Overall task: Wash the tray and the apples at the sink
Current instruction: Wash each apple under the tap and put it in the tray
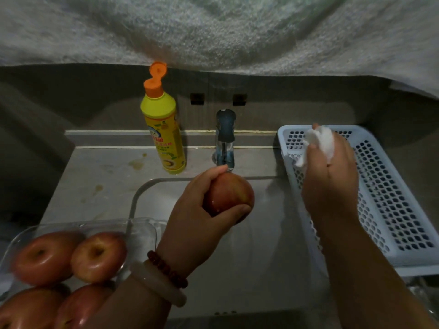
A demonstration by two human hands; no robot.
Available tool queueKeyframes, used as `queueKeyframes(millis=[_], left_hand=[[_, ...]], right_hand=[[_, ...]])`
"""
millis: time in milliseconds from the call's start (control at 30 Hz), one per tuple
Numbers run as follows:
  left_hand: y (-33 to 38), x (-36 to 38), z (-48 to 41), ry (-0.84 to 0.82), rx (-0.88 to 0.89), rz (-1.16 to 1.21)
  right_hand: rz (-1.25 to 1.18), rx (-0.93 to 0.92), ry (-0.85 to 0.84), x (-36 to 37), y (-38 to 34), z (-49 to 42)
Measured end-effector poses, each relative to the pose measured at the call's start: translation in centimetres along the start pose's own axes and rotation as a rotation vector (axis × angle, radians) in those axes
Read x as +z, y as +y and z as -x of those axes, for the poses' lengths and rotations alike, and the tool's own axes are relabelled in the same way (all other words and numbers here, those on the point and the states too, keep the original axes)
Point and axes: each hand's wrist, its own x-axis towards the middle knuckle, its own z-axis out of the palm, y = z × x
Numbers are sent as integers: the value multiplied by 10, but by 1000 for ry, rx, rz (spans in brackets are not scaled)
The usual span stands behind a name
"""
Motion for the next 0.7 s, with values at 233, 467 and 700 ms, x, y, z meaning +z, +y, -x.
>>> queueKeyframes(millis=[233,467,700], left_hand=[[2,4,1,-9,-5,5],[3,6,-1,2,-14,8],[4,4,-3,27,-25,10]], right_hand=[[483,-174,-118,14,26,-27],[887,15,-566,44,51,-30],[903,-50,-518,44,47,-25]])
